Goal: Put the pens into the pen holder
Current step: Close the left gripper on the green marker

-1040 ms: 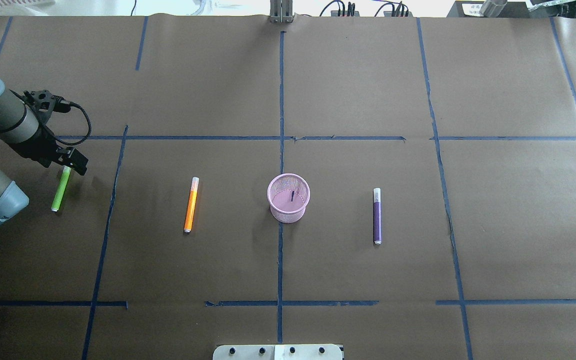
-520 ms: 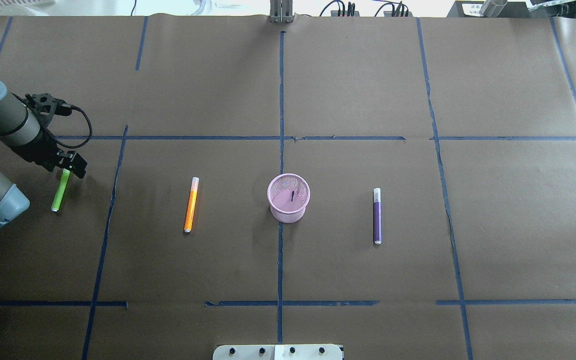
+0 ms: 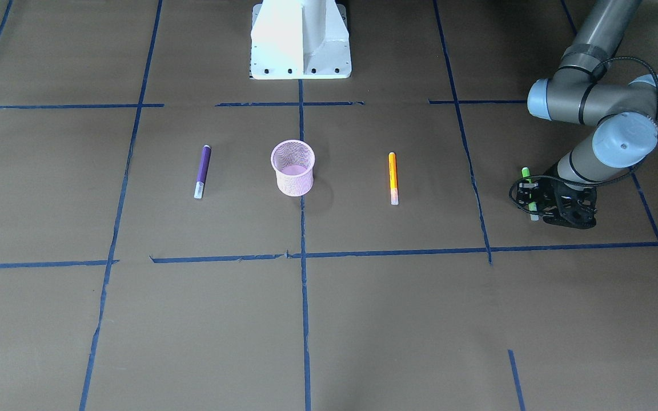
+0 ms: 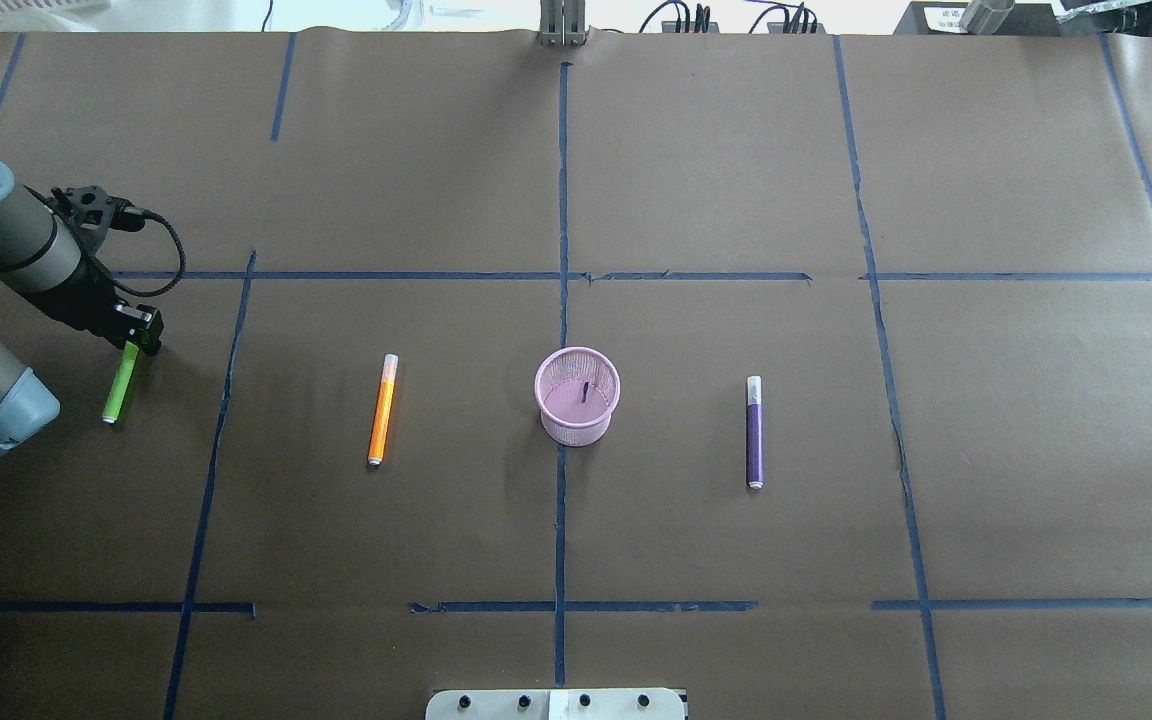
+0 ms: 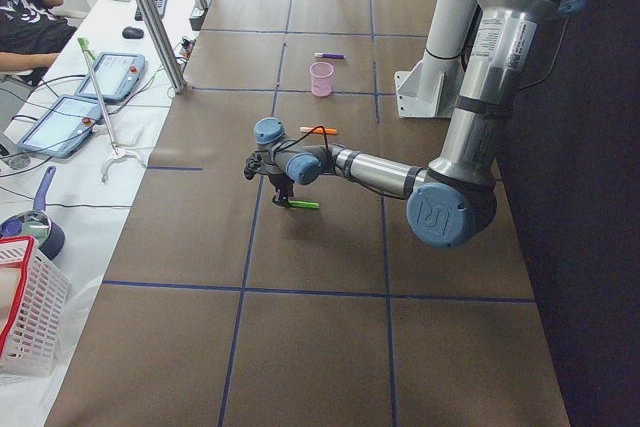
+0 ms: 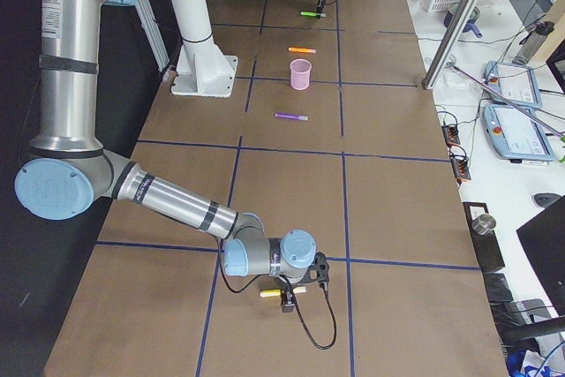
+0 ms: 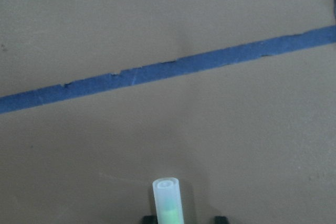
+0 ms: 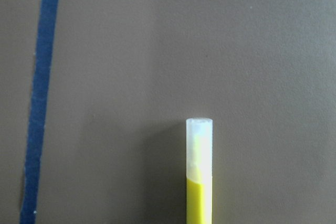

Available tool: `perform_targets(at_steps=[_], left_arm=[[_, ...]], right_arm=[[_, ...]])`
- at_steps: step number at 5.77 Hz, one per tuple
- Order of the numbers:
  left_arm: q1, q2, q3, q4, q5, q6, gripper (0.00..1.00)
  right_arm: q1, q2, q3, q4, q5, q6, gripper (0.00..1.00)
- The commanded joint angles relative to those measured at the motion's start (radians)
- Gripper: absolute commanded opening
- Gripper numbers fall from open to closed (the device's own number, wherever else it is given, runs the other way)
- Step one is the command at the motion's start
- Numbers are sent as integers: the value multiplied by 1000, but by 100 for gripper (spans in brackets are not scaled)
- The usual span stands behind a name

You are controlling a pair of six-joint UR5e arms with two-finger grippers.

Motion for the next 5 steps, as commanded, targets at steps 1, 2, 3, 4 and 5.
perform_targets(at_steps=[1,2,3,4,5], left_arm=[[0,-1,-3,0,0,3,25],[-1,-4,-5,0,-2,4,10],[0,-5,-3,2,-2,6,5],[-1,-7,-6,0,-2,6,2],[-2,-8,-21,2,-3,7,0]], right_arm=[[-1,0,0,1,-1,0,100],[-1,0,0,1,1,0,100],[-1,0,0,1,1,0,100],[-1,0,0,1,1,0,100],[-1,0,0,1,1,0,100]])
